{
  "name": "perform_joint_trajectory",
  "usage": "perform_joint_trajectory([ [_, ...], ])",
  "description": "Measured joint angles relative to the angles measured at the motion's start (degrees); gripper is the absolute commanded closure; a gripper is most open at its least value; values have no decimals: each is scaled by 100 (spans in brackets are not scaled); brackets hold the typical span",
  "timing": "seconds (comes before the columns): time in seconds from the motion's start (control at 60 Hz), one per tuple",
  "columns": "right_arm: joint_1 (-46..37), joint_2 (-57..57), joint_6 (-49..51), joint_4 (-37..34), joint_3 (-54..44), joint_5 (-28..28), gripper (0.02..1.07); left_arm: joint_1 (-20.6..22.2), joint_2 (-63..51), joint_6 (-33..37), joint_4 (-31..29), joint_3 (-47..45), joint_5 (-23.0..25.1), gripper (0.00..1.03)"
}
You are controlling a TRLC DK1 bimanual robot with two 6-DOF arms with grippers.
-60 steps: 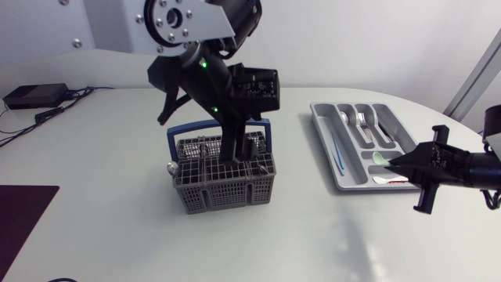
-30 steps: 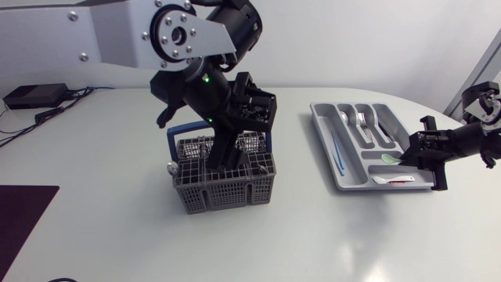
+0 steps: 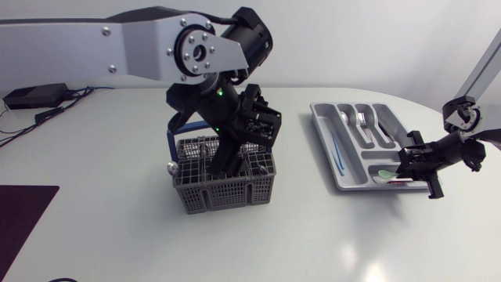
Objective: Unload the cutlery basket into the drawer organizer.
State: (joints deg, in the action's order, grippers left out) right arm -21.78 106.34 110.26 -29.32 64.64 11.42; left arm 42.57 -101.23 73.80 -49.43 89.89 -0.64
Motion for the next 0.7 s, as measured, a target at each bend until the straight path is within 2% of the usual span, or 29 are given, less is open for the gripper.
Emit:
perform_joint_trajectory([
  [0.033,28,17,24,42,0,-44,100,0,-37,2,0,0,-17,12],
  [0.083,63,63,48,133,0,-83,90,2,-85,22,0,0,-39,12],
  [0.167,103,155,61,234,2,-87,60,11,-120,46,0,0,-61,12],
  [0.283,107,264,57,468,2,-103,37,57,-151,114,2,0,-140,15],
  [0.433,101,197,4,446,-11,-52,29,181,-186,129,2,0,-142,15],
  [0.5,70,28,-55,455,-52,83,25,254,-184,127,17,-9,-142,19],
  [0.6,26,-227,-109,695,-219,341,12,345,-144,127,417,-243,-173,21],
  [0.7,-48,-553,-212,732,-503,577,11,417,33,125,887,-817,-208,21],
])
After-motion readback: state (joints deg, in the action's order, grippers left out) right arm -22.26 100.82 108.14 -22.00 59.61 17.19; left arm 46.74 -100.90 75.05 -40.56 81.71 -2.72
